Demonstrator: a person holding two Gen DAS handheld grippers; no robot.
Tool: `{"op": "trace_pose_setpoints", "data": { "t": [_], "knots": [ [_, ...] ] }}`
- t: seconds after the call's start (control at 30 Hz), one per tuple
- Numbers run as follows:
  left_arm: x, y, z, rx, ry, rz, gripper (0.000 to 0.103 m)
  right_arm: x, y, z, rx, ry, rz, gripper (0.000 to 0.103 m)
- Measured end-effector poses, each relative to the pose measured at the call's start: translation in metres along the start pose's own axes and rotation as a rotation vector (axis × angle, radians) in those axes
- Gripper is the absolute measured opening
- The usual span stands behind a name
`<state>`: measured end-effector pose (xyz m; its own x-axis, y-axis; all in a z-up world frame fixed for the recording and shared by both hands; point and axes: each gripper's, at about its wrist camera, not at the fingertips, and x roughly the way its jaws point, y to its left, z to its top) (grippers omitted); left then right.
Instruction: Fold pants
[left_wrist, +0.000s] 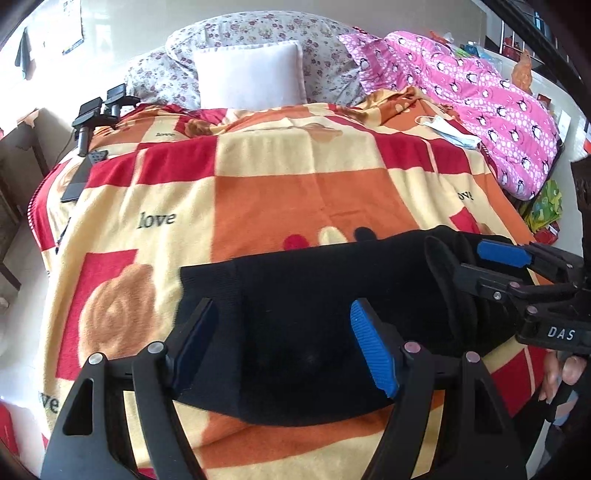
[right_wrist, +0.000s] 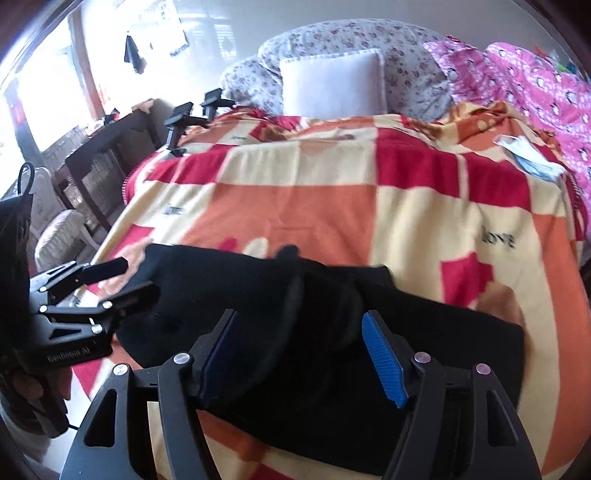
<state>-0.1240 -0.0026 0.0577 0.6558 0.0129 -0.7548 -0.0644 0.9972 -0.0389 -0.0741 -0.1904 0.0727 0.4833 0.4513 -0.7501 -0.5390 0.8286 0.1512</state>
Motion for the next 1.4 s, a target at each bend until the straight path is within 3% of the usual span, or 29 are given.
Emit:
{"op": "trace_pose_setpoints", "data": {
  "t": [0.43, 0.57, 0.87, 1.17, 1.2, 1.27, 1.3, 1.33, 1.4],
  "knots": [
    [-0.007, 0.045, -0.016, -0.074, 0.036, 0.062, 0.076, 0.042, 0.064, 0.032, -0.140, 0.027, 0.121, 0.074],
    [-0.008, 0.063, -0.025, -0.104, 0.081, 0.024, 0.083, 0.058, 0.079, 0.039, -0.176, 0.048, 0.139, 0.075],
    [0.005, 0.094, -0.044, -0.228, 0.160, -0.038, 0.085, 0.093, 0.102, 0.053, -0.228, 0.089, 0.200, 0.076],
    [0.030, 0.090, -0.036, -0.292, 0.154, -0.109, 0.088, 0.145, 0.107, 0.052, -0.214, 0.164, 0.259, 0.078],
    [0.032, 0.089, -0.035, -0.294, 0.135, -0.111, 0.091, 0.146, 0.106, 0.052, -0.208, 0.145, 0.267, 0.077],
    [0.034, 0.085, -0.033, -0.282, 0.118, -0.097, 0.091, 0.146, 0.104, 0.052, -0.196, 0.134, 0.303, 0.063],
    [0.036, 0.083, -0.032, -0.272, 0.111, -0.102, 0.091, 0.146, 0.104, 0.053, -0.189, 0.142, 0.329, 0.043],
    [0.037, 0.080, -0.031, -0.260, 0.103, -0.127, 0.088, 0.145, 0.102, 0.053, -0.181, 0.140, 0.347, 0.040],
    [0.037, 0.075, -0.027, -0.254, 0.109, -0.188, 0.041, 0.142, 0.100, 0.054, -0.170, 0.134, 0.358, 0.033]
  ]
}}
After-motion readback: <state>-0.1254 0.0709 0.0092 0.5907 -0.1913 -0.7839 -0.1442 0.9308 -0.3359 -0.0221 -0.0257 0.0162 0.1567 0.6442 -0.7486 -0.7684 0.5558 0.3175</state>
